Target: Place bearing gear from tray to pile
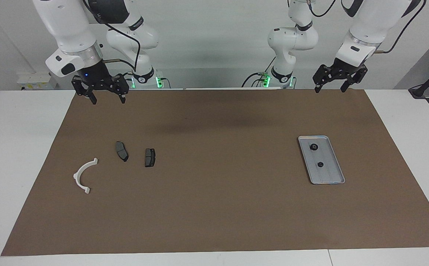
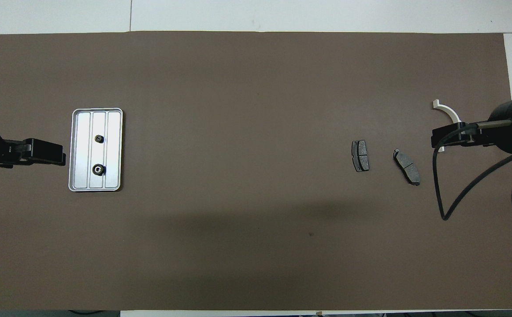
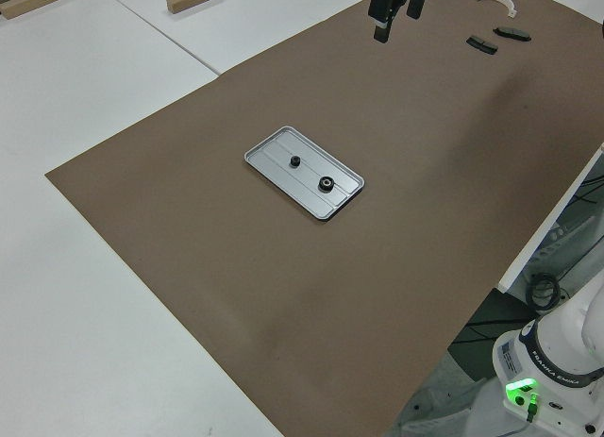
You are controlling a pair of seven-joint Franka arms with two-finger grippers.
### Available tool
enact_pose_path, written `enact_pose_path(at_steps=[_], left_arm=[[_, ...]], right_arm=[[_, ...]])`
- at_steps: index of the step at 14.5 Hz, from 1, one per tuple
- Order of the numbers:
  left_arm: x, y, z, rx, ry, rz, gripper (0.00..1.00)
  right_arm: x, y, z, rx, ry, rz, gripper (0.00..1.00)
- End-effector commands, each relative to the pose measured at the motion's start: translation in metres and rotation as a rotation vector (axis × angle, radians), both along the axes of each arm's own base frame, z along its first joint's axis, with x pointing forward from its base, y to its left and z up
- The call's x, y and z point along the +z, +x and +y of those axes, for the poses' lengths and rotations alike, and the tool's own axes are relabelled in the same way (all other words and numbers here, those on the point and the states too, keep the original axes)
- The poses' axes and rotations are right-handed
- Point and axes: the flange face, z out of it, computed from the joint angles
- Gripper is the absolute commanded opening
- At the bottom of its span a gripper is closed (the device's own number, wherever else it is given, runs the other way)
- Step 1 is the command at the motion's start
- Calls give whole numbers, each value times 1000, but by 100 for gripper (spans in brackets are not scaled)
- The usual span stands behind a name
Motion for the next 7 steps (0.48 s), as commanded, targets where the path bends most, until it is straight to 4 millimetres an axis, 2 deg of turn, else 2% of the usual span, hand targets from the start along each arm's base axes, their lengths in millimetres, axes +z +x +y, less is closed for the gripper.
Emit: enact_pose_path(at_steps=[1, 4, 7], left_arm=[[-6, -12, 10, -1, 9, -17, 100], [-42, -9, 49, 0, 6, -73, 100], [-92, 11, 61, 4, 6, -95, 100]], right_arm=[[4, -2, -3, 9, 7, -7, 100], [4, -2, -3, 9, 7, -6, 100], [3, -3, -3, 9, 7, -4, 100]])
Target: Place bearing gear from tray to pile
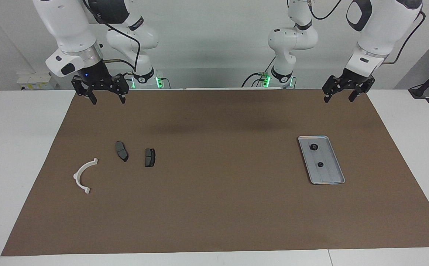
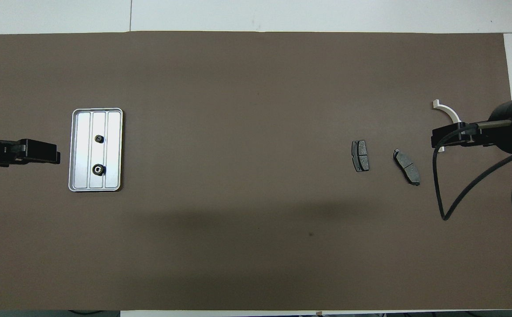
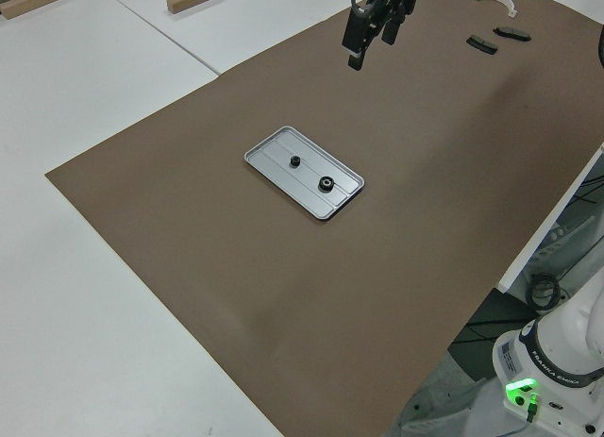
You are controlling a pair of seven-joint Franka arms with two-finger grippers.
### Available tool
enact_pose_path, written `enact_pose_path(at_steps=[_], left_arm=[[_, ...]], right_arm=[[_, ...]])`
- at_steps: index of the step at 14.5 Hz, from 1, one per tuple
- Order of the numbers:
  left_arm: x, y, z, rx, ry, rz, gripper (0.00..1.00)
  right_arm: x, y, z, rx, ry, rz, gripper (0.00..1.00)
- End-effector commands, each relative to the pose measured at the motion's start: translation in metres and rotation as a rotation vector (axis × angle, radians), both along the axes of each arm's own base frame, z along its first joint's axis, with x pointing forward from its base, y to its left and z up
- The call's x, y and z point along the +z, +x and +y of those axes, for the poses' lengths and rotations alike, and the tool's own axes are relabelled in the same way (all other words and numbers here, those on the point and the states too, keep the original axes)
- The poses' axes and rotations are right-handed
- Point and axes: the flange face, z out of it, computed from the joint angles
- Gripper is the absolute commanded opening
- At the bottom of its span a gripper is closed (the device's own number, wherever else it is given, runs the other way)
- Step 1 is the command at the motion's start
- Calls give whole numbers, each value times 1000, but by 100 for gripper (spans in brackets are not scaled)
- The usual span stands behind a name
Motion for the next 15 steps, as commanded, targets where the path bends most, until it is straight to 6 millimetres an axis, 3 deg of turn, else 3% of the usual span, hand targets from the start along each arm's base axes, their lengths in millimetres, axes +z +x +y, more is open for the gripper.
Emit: enact_pose_path(at_steps=[1, 4, 9, 12, 15], left_arm=[[-48, 11, 9, -1, 10, -25, 100], [-86, 32, 11, 5, 11, -19, 100], [-150, 27, 15, 0, 13, -46, 99], [-166, 22, 30, -25, 18, -45, 97], [-188, 22, 32, -25, 17, -16, 97]], right_arm=[[3, -3, -3, 9, 7, -3, 100], [4, -3, -3, 9, 7, -3, 100], [4, -4, -4, 9, 7, 0, 100], [4, -4, -2, 11, 8, -1, 100], [7, -4, -1, 13, 16, -13, 100]])
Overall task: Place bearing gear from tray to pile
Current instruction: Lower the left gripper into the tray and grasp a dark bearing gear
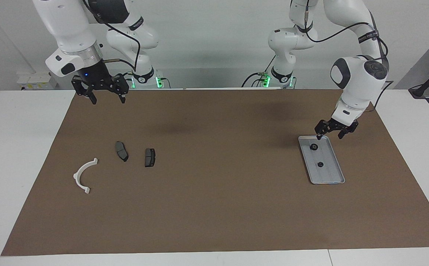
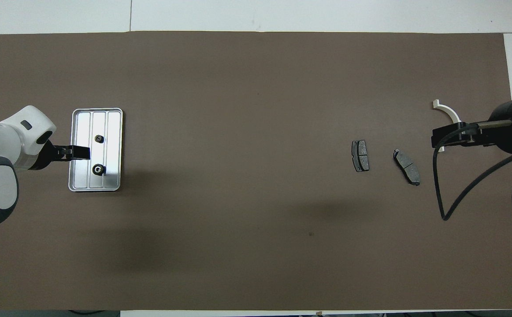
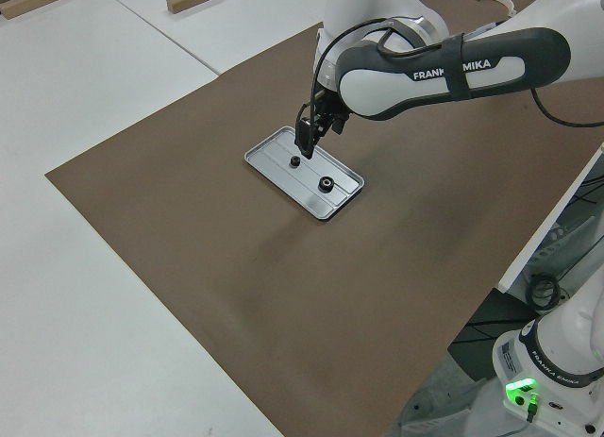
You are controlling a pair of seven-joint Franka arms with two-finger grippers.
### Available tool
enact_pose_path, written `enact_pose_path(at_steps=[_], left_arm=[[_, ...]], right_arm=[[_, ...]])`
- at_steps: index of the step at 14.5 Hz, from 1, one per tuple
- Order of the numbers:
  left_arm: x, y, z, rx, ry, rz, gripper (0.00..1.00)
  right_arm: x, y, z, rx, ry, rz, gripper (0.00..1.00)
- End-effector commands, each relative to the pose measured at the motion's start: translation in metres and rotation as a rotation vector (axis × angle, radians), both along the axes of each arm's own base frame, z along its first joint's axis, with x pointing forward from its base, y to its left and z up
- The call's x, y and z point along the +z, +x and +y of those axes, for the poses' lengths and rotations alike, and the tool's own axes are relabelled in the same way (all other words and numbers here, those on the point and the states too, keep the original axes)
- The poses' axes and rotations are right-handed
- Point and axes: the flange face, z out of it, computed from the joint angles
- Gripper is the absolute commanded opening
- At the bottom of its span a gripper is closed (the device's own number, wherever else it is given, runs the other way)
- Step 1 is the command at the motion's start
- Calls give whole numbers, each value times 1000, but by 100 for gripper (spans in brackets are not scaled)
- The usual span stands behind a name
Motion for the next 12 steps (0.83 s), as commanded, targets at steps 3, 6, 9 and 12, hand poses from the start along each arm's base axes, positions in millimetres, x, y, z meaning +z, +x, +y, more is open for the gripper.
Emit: enact_pose_path(at_steps=[3, 6, 9, 12], left_arm=[[-34, 0, 2, -11, 9, -8, 96], [-47, 2, 1, -11, 9, -7, 96], [-60, -2, 1, -10, 9, -2, 95], [-75, -5, -5, -15, 8, 13, 95]], right_arm=[[5, -4, -3, 11, 17, -4, 100], [6, -5, -10, 1, 20, -2, 100], [6, -5, -10, -1, 20, -4, 100], [7, -3, -10, -1, 19, -16, 100]])
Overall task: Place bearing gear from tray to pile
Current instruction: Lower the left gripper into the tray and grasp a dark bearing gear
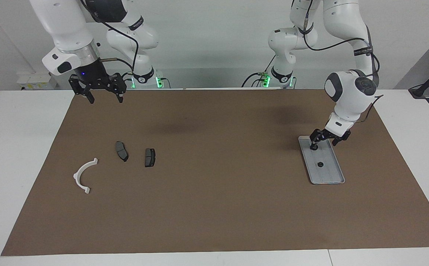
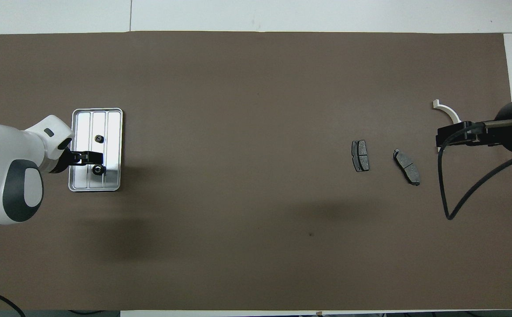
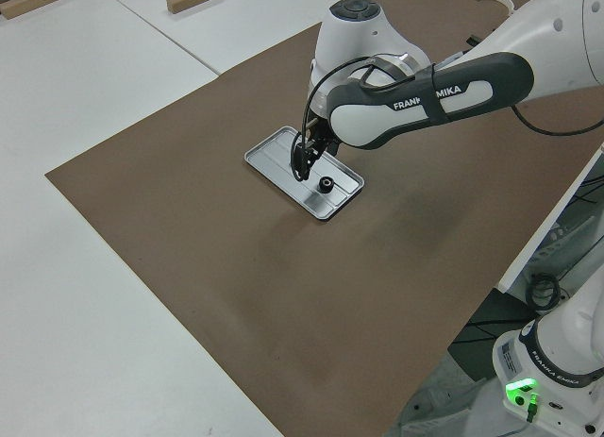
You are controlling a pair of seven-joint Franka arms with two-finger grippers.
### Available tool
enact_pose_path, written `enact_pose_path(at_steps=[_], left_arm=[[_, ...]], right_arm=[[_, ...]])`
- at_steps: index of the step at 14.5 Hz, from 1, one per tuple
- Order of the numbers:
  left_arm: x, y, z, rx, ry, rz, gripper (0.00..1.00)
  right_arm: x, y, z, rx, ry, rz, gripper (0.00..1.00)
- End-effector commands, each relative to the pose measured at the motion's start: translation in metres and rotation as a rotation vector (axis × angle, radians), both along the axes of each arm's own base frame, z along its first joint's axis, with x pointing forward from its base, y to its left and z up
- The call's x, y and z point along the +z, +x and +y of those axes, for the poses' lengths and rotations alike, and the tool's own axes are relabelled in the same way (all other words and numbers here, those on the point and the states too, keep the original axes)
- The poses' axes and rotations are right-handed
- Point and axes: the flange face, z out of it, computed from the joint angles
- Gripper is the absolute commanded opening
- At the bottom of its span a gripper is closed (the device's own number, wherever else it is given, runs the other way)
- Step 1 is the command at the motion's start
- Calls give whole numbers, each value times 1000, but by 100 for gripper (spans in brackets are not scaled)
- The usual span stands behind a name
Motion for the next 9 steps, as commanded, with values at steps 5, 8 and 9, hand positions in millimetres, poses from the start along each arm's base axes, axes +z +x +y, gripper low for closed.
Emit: enact_pose_path(at_steps=[5, 8, 9], left_arm=[[-30, -13, -4, -14, 7, 6, 95], [-37, -19, -4, -14, 7, 10, 95], [-38, -20, -5, -16, 7, 14, 95]], right_arm=[[3, -4, -3, 10, 17, -12, 100], [4, -4, -7, 0, 17, -15, 100], [5, -4, -7, 0, 17, -15, 100]])
